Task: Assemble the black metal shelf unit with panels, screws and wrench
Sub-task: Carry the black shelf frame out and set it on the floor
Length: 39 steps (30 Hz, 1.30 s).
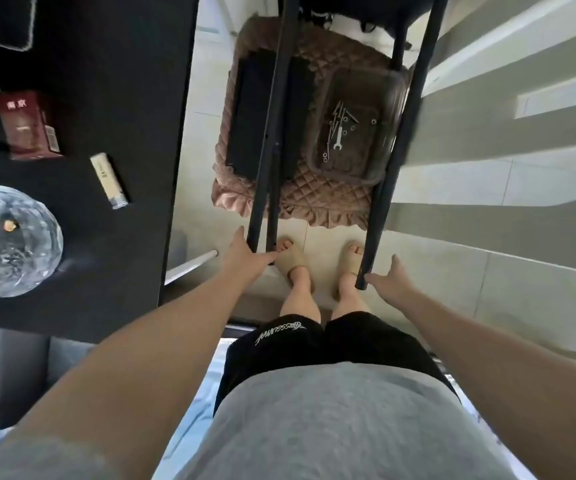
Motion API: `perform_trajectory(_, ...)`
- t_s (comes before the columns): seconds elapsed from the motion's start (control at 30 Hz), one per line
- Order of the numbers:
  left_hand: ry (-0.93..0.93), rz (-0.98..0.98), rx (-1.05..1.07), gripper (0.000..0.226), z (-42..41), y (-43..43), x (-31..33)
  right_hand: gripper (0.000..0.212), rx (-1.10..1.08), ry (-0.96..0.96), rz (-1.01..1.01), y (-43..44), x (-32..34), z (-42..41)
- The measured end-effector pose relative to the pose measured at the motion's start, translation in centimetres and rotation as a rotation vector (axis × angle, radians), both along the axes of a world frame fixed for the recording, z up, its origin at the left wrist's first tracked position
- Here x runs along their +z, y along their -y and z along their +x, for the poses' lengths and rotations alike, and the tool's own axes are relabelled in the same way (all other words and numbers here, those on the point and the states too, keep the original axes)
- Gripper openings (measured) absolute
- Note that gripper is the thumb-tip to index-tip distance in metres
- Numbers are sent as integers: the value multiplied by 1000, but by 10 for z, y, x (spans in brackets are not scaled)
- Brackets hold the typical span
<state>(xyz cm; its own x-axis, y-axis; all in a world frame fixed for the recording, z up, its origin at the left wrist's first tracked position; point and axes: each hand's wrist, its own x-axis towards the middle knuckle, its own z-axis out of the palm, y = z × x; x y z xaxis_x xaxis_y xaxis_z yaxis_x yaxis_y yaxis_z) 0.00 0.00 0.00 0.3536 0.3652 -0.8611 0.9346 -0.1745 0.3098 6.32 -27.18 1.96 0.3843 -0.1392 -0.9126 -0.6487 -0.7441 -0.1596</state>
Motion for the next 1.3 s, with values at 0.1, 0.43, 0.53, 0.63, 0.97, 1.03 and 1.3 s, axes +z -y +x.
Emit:
perform_trajectory(0.1, 32, -54, -34, 95, 4, -2, -9, 86, -144, -29, 61, -6, -5, 1)
perform_trajectory(0.43, -16, -31, -48, 45, 24, -9, 4, 50, -447, -2, 155, -16, -7, 17)
perform_trajectory(0.53, 6, -170, 95, 27, 34, -11, 16, 30, -558, 5, 192, -9, 4, 24)
perform_trajectory(0.63, 30, -253, 191, 23, 47, -9, 30, 16, -659, -5, 268, -8, 22, 33)
perform_trajectory(0.97, 126, -72, 246, 25, 75, -10, 67, 15, -632, 195, 262, -23, 81, 52)
perform_trajectory(1.03, 149, -48, 237, 28, 72, -12, 74, 16, -606, 231, 248, -28, 90, 49)
perform_trajectory(1.3, 241, -12, 241, 23, 51, -8, 116, 22, -554, 329, 239, -26, 128, 31)
